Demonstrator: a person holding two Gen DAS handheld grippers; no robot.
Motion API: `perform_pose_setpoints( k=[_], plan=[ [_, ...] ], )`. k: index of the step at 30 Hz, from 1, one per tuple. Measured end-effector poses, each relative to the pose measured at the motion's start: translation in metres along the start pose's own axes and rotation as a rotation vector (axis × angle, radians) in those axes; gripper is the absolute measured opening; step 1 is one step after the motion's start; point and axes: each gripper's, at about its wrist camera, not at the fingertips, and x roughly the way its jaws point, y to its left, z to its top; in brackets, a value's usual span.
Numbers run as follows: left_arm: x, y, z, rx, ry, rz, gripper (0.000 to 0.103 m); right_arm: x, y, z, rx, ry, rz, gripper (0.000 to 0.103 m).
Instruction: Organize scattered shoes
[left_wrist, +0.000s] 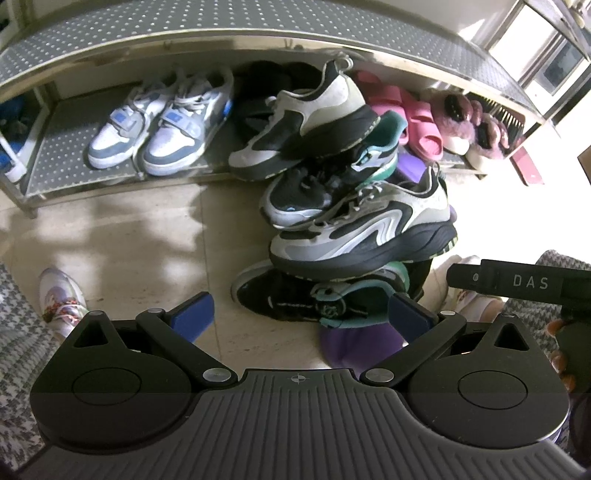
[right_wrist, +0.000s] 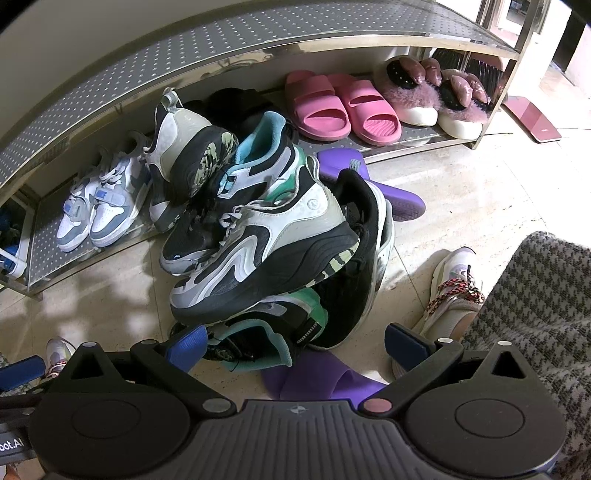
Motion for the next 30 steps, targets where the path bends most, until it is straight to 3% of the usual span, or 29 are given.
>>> perform_pose_setpoints(
  k=[30],
  plan=[
    [0.0008,-0.0028,-0.0006,0.021,0.005,0.003,0.103,0.0022,0.0004,0.0021,-0.007,0.016,0.003,0.103]
  ],
)
